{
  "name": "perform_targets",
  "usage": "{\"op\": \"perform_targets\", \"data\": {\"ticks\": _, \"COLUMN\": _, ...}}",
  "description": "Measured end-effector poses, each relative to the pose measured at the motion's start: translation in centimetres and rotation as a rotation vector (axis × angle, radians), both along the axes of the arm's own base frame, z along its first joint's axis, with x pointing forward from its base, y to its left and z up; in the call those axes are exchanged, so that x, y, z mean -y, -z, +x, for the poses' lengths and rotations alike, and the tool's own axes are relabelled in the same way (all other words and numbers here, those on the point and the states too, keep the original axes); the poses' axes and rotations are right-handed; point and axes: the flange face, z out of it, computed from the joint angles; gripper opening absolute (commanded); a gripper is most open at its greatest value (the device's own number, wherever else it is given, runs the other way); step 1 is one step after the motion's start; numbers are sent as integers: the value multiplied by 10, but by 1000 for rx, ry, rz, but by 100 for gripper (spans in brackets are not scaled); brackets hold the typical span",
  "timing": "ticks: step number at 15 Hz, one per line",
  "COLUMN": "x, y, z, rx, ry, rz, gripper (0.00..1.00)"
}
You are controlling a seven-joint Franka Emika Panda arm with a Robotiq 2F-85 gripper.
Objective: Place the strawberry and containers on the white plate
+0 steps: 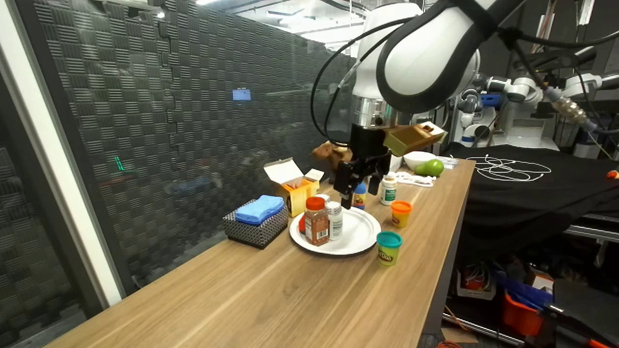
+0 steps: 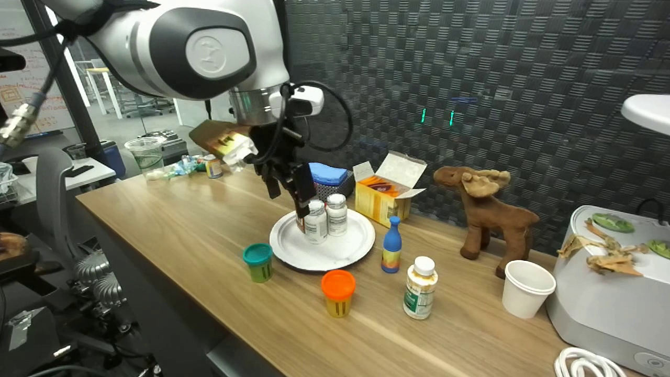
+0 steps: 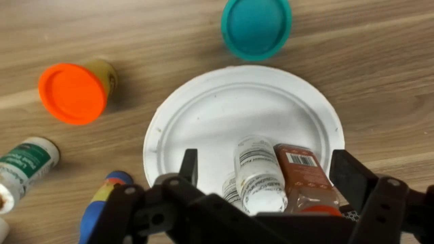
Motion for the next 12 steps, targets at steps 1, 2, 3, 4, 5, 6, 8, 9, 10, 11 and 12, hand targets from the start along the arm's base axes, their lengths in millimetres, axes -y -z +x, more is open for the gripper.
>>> {"op": "perform_targets", "data": {"ticks": 1, "x": -5, "y": 0, "z": -10, "rx": -5, "ry": 27, "rz": 6, "gripper": 100}}
{"op": "perform_targets", "data": {"ticks": 2, "x": -10, "y": 1, "z": -20, "rx": -12, "ry": 54, "rz": 11, "gripper": 100}}
{"op": "perform_targets", "data": {"ticks": 3, "x": -14, "y": 3, "z": -27, "rx": -19, "ry": 79, "rz": 11, "gripper": 100}}
{"op": "perform_targets", "data": {"ticks": 4, "x": -17, "y": 7, "z": -32, "rx": -26, "ry": 112, "rz": 6, "gripper": 100}}
{"op": "perform_targets", "data": {"ticks": 5, "x": -18, "y": 12, "z": -36, "rx": -35, "ry": 147, "rz": 3, "gripper": 100}}
{"op": "perform_targets", "data": {"ticks": 6, "x": -18, "y": 17, "z": -38, "rx": -46, "ry": 181, "rz": 3, "gripper": 100}}
{"op": "perform_targets", "data": {"ticks": 8, "x": -17, "y": 27, "z": -41, "rx": -63, "ry": 239, "rz": -5, "gripper": 100}}
{"op": "perform_targets", "data": {"ticks": 9, "x": -16, "y": 31, "z": -41, "rx": -73, "ry": 264, "rz": -7, "gripper": 100}}
{"op": "perform_targets", "data": {"ticks": 10, "x": -14, "y": 35, "z": -42, "rx": -83, "ry": 283, "rz": -9, "gripper": 100}}
{"op": "perform_targets", "data": {"ticks": 11, "x": -13, "y": 38, "z": -43, "rx": -92, "ry": 297, "rz": -10, "gripper": 100}}
{"op": "perform_targets", "data": {"ticks": 12, "x": -12, "y": 40, "z": -43, "rx": -100, "ry": 307, "rz": -12, "gripper": 100}}
